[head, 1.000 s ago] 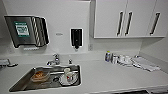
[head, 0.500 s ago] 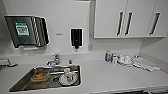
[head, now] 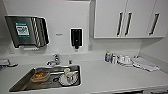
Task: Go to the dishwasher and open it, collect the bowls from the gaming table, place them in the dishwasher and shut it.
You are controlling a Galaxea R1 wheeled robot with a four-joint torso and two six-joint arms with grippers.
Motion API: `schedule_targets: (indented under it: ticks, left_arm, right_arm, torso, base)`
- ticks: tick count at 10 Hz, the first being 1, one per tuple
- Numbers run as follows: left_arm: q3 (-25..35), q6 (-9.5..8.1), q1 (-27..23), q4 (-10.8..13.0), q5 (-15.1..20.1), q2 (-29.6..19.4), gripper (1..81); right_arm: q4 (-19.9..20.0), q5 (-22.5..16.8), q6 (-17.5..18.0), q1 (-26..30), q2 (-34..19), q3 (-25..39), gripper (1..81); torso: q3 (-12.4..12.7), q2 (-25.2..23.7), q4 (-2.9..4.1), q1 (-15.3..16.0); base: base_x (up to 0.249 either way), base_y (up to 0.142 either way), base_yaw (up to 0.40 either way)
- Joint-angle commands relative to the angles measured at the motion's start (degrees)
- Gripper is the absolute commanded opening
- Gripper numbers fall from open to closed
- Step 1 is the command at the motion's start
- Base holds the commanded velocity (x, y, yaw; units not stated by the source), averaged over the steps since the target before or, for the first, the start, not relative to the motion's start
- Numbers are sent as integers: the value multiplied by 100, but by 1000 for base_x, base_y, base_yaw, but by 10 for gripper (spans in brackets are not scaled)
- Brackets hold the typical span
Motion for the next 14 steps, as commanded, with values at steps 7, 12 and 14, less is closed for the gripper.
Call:
schedule_targets:
  ticks: [7, 12, 14]
  left_arm:
    - [68, 22, -322, 17, 164, -68, 811]
    - [50, 22, -330, 17, 164, -51, 811]
    - [50, 23, -330, 17, 164, -51, 811]
  right_arm:
    - [-1448, 75, -237, -442, 113, -273, 811]
    - [-1904, 119, -237, -644, 332, -281, 811]
    - [-1966, 128, -237, -714, 420, -299, 811]
  torso:
    - [7, -6, -5, -15]
    - [11, -11, -9, -30]
    - [11, -13, -13, -37]
  base:
    - [0, 0, 0]
    - [0, 0, 0]
    - [0, 0, 0]
